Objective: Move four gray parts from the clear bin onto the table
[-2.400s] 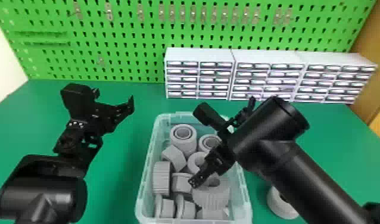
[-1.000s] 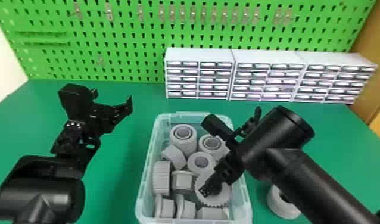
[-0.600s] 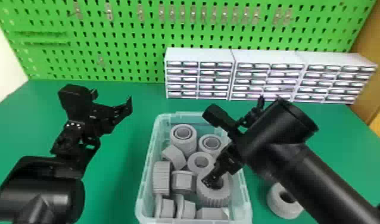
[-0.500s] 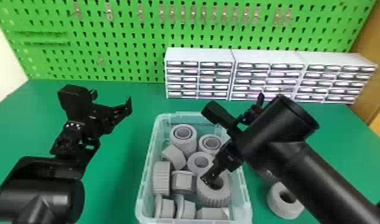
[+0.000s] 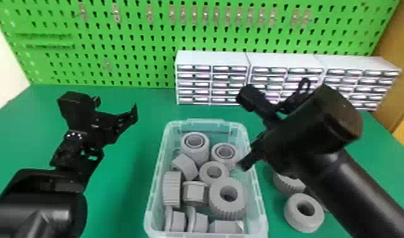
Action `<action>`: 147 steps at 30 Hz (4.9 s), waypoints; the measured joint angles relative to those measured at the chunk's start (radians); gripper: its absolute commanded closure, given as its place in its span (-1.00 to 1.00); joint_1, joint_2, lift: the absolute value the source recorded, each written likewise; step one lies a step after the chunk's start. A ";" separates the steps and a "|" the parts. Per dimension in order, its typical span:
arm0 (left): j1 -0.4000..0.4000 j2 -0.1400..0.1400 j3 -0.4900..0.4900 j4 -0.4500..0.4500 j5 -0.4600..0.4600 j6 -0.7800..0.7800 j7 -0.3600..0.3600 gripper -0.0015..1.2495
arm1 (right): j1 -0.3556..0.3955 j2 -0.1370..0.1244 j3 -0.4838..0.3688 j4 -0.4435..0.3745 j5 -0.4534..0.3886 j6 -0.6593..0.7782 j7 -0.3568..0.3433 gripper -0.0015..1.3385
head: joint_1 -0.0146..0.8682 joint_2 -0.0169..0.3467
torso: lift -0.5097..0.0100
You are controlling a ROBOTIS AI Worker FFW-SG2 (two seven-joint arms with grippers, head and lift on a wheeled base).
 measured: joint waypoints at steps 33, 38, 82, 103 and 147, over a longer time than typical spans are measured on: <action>-0.009 0.001 -0.003 0.000 -0.009 0.003 0.000 -0.67 | 0.071 0.005 0.009 0.005 0.251 0.034 0.000 -0.37 | 0.57 -0.72 | 0.77; -0.011 0.001 -0.001 0.000 -0.010 0.003 0.000 -0.67 | 0.054 0.013 0.024 0.013 0.265 0.031 0.000 -0.33 | 0.57 -0.72 | 0.77; -0.032 0.000 -0.024 0.048 -0.018 0.004 0.000 -0.67 | -0.083 0.147 0.176 0.205 0.375 0.074 0.000 -0.23 | 0.57 -0.72 | 0.77; -0.041 0.000 -0.038 0.070 -0.020 0.002 0.002 -0.67 | -0.154 0.180 0.211 0.253 0.371 0.074 -0.005 -0.23 | 0.57 -0.72 | 0.77; -0.022 0.000 -0.020 0.075 -0.020 0.002 0.001 -0.67 | -0.175 0.179 0.066 0.394 -0.617 -0.266 -0.626 -0.24 | 0.57 -0.72 | 0.77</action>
